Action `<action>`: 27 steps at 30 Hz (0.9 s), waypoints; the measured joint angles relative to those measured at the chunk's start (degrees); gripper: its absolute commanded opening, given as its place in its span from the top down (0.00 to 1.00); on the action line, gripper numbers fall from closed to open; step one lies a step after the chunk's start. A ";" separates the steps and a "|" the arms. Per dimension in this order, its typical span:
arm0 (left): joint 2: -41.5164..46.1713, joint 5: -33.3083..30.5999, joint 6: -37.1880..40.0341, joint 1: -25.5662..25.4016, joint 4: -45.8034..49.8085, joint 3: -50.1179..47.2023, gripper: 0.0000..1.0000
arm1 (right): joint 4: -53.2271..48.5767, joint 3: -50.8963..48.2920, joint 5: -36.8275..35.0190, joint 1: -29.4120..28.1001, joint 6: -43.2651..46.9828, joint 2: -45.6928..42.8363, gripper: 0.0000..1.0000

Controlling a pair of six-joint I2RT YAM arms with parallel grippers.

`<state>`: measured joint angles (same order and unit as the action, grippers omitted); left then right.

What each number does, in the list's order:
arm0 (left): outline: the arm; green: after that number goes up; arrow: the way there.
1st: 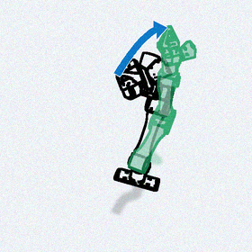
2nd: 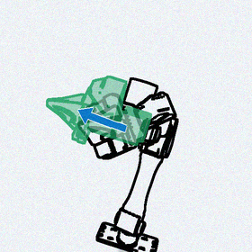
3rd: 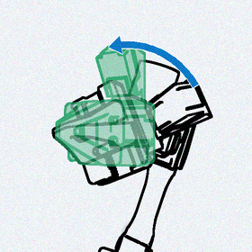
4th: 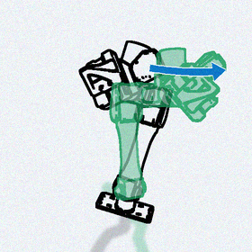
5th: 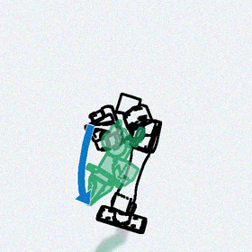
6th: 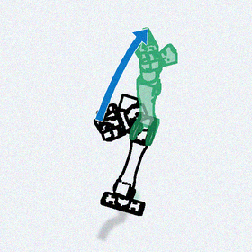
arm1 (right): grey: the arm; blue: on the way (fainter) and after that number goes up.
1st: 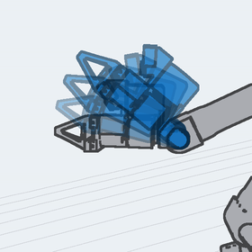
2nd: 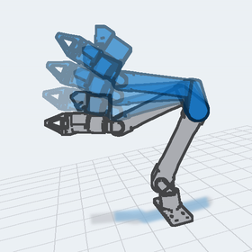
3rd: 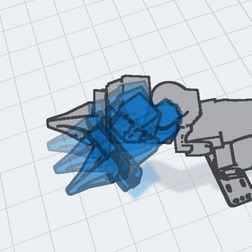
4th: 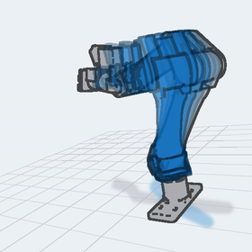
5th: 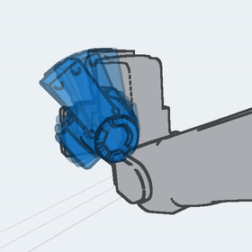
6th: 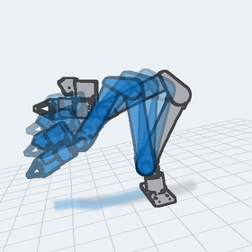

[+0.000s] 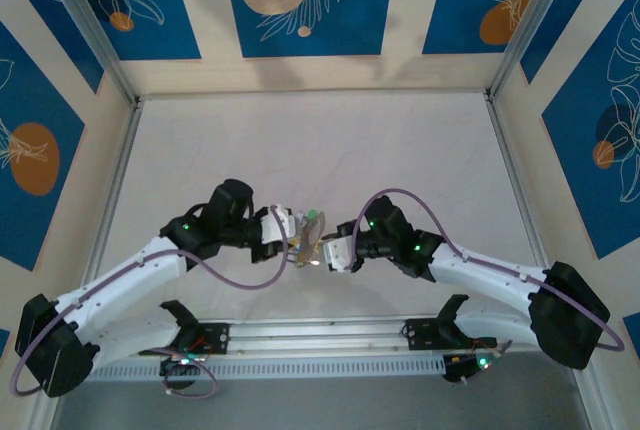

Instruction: Put the keys on the keyring

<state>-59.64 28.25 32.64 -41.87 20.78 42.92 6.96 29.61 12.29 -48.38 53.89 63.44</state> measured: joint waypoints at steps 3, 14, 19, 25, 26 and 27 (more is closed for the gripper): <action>-2.56 0.02 0.59 -0.70 -0.37 0.02 1.00 | -0.66 0.39 -0.04 -0.28 -0.04 -0.02 1.00; -6.29 0.50 0.90 -1.18 -2.51 0.13 1.00 | -3.56 1.46 0.31 -0.07 -2.54 0.00 1.00; -6.62 1.46 1.22 -1.20 -4.09 0.13 1.00 | -3.87 1.60 4.07 1.68 -5.35 0.44 1.00; -6.56 3.06 4.31 -2.21 -5.03 0.13 1.00 | -4.74 3.13 7.52 2.67 -7.10 2.51 1.00; -6.45 3.26 5.01 -2.54 -5.11 0.13 1.00 | -4.94 3.34 7.89 2.67 -7.30 2.84 1.00; -6.36 3.32 5.49 -2.64 -5.14 0.13 1.00 | -5.03 3.37 8.15 2.67 -7.41 3.08 1.00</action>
<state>-66.00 31.57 38.13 -44.51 15.64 43.05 1.93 32.97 20.45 -45.71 46.48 66.52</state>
